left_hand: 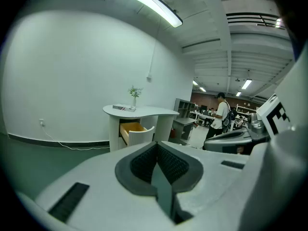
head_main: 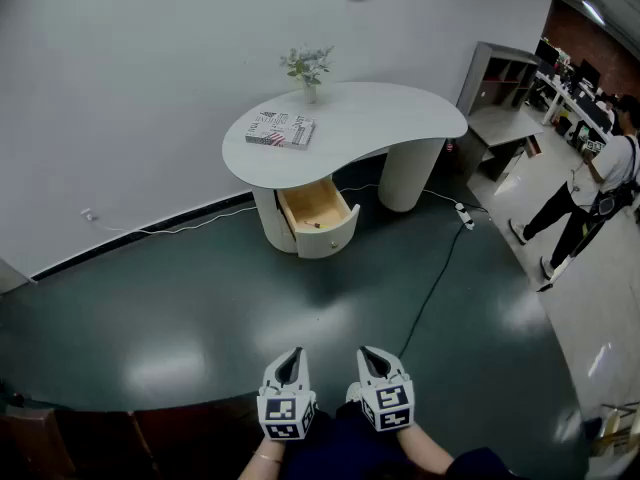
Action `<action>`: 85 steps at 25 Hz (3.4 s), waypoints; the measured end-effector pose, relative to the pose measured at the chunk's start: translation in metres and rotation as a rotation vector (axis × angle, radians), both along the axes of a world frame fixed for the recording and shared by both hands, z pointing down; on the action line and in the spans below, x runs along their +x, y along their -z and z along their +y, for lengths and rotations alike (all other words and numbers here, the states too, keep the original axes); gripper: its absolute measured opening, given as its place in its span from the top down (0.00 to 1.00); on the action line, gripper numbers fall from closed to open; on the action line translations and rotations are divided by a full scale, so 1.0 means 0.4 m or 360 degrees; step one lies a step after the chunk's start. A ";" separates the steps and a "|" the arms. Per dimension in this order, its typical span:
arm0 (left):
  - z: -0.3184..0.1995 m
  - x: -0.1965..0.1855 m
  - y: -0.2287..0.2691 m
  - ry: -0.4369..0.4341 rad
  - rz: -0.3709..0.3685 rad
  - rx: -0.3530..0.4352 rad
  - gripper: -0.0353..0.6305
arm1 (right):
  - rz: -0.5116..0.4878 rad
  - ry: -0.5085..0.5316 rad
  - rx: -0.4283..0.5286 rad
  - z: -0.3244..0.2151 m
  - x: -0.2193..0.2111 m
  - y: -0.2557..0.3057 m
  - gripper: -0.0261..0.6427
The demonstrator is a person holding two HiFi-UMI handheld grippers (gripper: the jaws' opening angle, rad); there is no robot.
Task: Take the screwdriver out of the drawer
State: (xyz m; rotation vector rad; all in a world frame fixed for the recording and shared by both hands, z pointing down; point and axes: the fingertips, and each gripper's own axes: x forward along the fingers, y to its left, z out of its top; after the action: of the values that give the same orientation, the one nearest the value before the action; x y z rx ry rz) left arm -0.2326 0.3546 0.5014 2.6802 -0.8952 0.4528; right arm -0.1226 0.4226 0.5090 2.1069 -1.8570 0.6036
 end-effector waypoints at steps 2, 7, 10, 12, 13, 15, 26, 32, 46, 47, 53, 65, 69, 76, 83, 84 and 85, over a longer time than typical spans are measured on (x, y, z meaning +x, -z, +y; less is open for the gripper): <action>0.006 0.011 0.007 -0.0010 0.0027 -0.0002 0.94 | -0.0011 -0.0029 -0.0017 0.012 0.021 -0.024 0.95; -0.006 0.002 0.025 -0.0001 0.0070 0.0040 0.94 | 0.0017 -0.0066 0.0014 0.004 0.022 -0.010 0.95; -0.024 -0.019 0.012 0.0029 0.0075 0.0048 0.94 | 0.0028 -0.0073 0.0041 -0.002 0.007 -0.016 0.95; -0.030 -0.031 0.009 0.0046 0.0074 0.0038 0.94 | -0.0033 -0.0098 0.0035 -0.002 0.000 -0.031 0.95; -0.032 -0.037 0.007 0.0056 0.0065 0.0031 0.94 | -0.0066 -0.0103 0.0020 -0.002 -0.003 -0.040 0.95; -0.043 -0.041 -0.001 0.0078 0.0040 0.0013 0.94 | -0.0090 -0.0089 -0.0031 -0.009 -0.006 -0.062 0.95; -0.157 0.141 -0.035 0.0158 0.0020 -0.0100 0.94 | -0.0089 0.0036 -0.0099 -0.170 0.212 -0.084 0.95; -0.223 0.297 -0.051 0.0101 -0.0029 -0.0093 0.94 | -0.0106 0.0104 -0.0082 -0.277 0.340 -0.087 0.95; -0.324 0.509 -0.043 0.0170 -0.0047 -0.0059 0.94 | -0.0176 0.0380 -0.0096 -0.393 0.469 -0.100 0.95; -0.326 0.514 -0.043 0.0169 -0.0049 -0.0059 0.94 | -0.0186 0.0380 -0.0104 -0.393 0.470 -0.104 0.95; -0.378 0.512 -0.056 0.0184 -0.0035 -0.0077 0.94 | -0.0198 0.0394 -0.0122 -0.432 0.463 -0.117 0.95; -0.665 0.528 -0.073 0.0116 0.0016 -0.0129 0.94 | -0.0205 0.0258 -0.0140 -0.662 0.488 -0.119 0.95; -0.772 0.539 -0.074 0.0067 0.0030 -0.0125 0.94 | -0.0259 0.0302 -0.0158 -0.765 0.472 -0.116 0.95; -0.932 0.532 -0.090 -0.0020 0.0043 -0.0131 0.94 | -0.0256 0.0275 -0.0147 -0.928 0.456 -0.117 0.95; -1.035 0.507 -0.113 -0.0096 0.0012 -0.0154 0.94 | -0.0282 0.0079 -0.0176 -1.001 0.482 -0.141 0.95; -1.042 0.504 -0.114 -0.0099 0.0010 -0.0156 0.94 | -0.0292 0.0062 -0.0181 -1.008 0.486 -0.143 0.95; -1.048 0.504 -0.114 -0.0101 0.0011 -0.0159 0.94 | -0.0296 0.0051 -0.0187 -1.013 0.492 -0.144 0.95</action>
State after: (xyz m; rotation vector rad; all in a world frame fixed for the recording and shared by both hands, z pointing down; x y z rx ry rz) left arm -0.0312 -0.0647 0.5470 2.6232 -0.7661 0.4884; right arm 0.0740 0.0174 0.5665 2.0015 -1.8950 0.9054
